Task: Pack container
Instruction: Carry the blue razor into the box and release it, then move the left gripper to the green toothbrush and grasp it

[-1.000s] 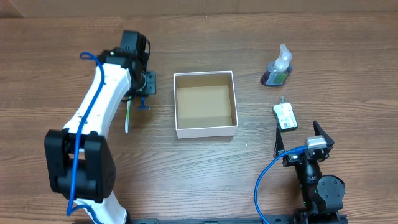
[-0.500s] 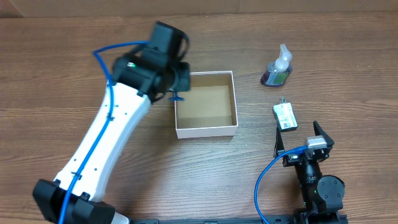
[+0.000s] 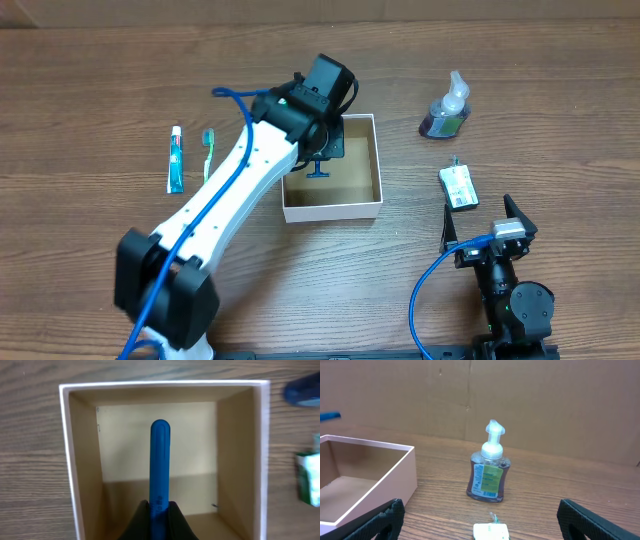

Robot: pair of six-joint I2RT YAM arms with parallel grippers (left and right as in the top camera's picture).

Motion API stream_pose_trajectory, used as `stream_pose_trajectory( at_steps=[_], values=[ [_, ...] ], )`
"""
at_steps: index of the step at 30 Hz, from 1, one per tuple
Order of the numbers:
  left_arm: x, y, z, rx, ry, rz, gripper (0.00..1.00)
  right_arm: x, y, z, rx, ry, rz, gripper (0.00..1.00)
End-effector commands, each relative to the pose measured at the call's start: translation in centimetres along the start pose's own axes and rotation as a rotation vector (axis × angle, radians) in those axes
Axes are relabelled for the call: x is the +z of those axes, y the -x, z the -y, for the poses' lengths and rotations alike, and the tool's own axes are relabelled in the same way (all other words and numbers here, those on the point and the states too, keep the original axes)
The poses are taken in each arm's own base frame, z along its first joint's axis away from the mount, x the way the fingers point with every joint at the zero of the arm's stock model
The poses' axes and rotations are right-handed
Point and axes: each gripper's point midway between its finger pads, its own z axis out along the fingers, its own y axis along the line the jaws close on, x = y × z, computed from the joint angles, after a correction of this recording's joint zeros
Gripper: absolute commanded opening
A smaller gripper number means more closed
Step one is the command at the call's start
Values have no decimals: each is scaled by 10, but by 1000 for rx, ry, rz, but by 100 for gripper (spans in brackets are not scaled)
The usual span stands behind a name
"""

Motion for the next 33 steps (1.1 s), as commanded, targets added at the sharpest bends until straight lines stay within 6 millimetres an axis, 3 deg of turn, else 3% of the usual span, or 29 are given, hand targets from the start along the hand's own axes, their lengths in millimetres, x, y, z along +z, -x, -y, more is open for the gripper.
stream_pose_trajectory(
  at_steps=[1, 10, 13, 25, 33],
  values=[
    [27, 0, -4, -52, 61, -19, 6, 0, -2, 1, -6, -6, 5, 100],
    [78, -13, -20, -92, 174, -85, 6, 0, -1, 1, -6, -6, 5, 100],
    [86, -16, -22, -94, 190, -99, 6, 0, -1, 1, -6, -6, 5, 100],
    [89, -10, -52, -107, 283, -95, 13, 0, -1, 1, -6, -6, 5, 100],
    [89, -9, -53, -81, 272, -102, 21, 0, -1, 1, -6, -6, 5, 100]
  ],
)
